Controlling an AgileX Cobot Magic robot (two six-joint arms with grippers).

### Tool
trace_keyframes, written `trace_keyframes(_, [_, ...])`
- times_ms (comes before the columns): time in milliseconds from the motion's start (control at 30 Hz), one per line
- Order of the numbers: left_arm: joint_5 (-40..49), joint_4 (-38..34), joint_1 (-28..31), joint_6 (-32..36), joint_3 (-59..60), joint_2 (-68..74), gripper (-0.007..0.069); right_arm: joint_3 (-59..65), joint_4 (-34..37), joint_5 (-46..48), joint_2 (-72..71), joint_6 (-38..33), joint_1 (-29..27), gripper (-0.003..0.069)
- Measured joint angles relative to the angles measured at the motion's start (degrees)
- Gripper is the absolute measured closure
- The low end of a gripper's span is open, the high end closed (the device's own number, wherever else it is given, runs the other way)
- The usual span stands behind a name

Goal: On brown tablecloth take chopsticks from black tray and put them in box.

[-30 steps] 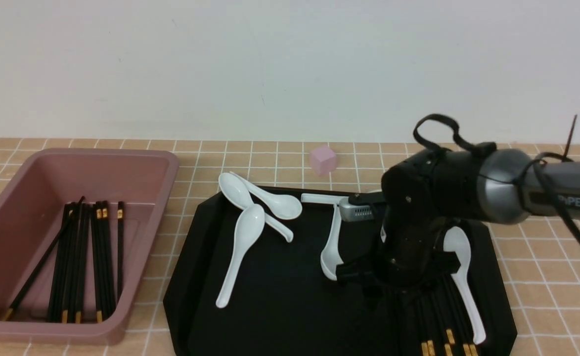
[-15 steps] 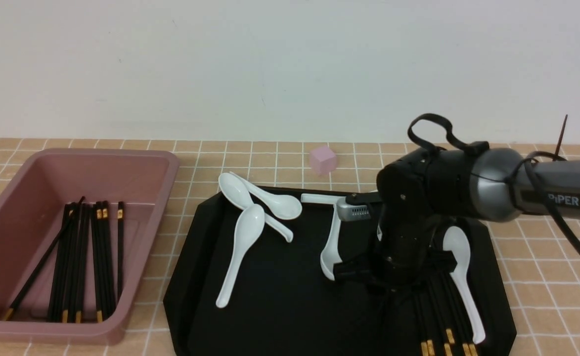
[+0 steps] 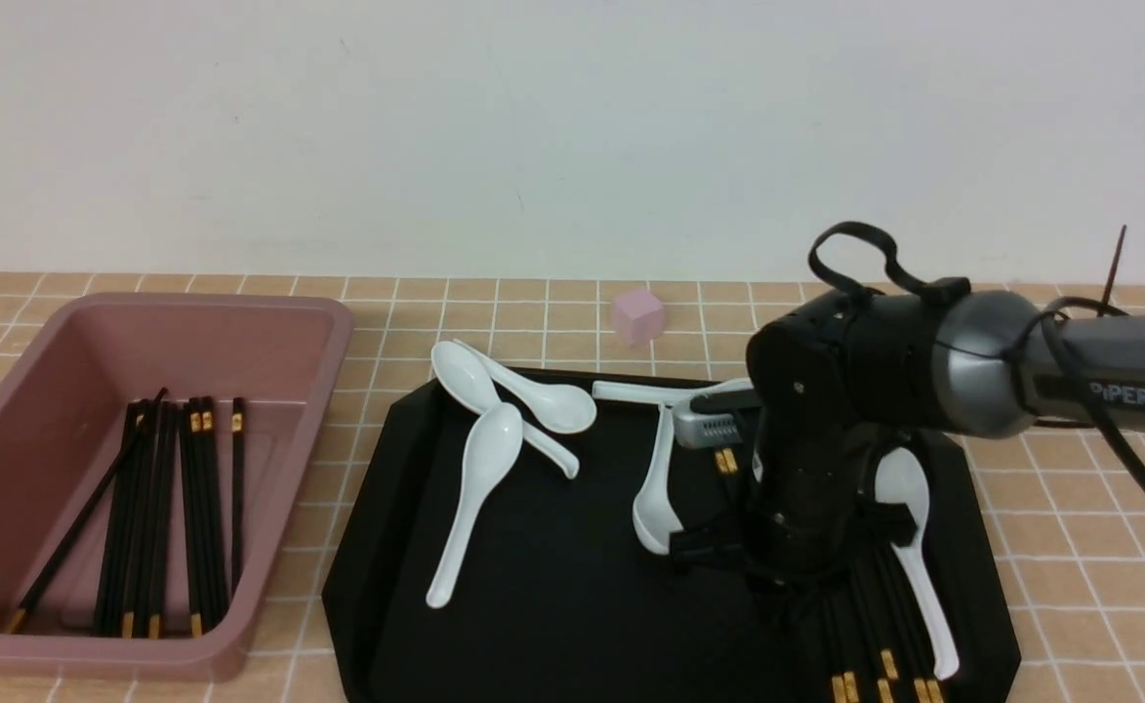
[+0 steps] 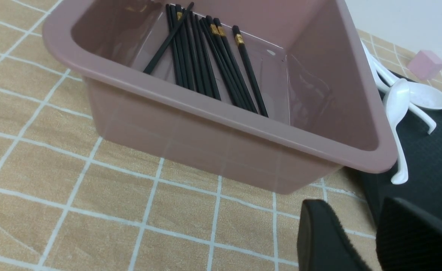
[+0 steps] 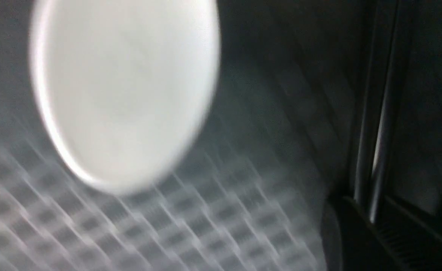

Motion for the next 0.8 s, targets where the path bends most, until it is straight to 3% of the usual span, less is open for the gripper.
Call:
trace_keyframes(300, [0.0,0.0,0.0,0.0,0.0,0.0,0.0386,0.1,-1.7,7.5,-11.2,-0.6,0.0,0.0548])
trace_keyframes(433, [0.0,0.0,0.0,0.0,0.0,0.0,0.0386,-0.4,0.3,5.5,-17.7,-2.0,0.0,0.0548])
trace_keyframes(567, [0.0,0.0,0.0,0.0,0.0,0.0,0.0386,-4.0,9.6,-1.8,-20.7,-6.5,0.1,0.0548])
trace_keyframes(733, [0.0,0.0,0.0,0.0,0.0,0.0,0.0386,-10.1,32.2,-17.2,-18.5,-22.2,4.9,0.0548])
trace_keyframes(800, [0.0,0.0,0.0,0.0,0.0,0.0,0.0386,-11.3,37.6,-20.2,-17.1,-25.6,6.5,0.0548])
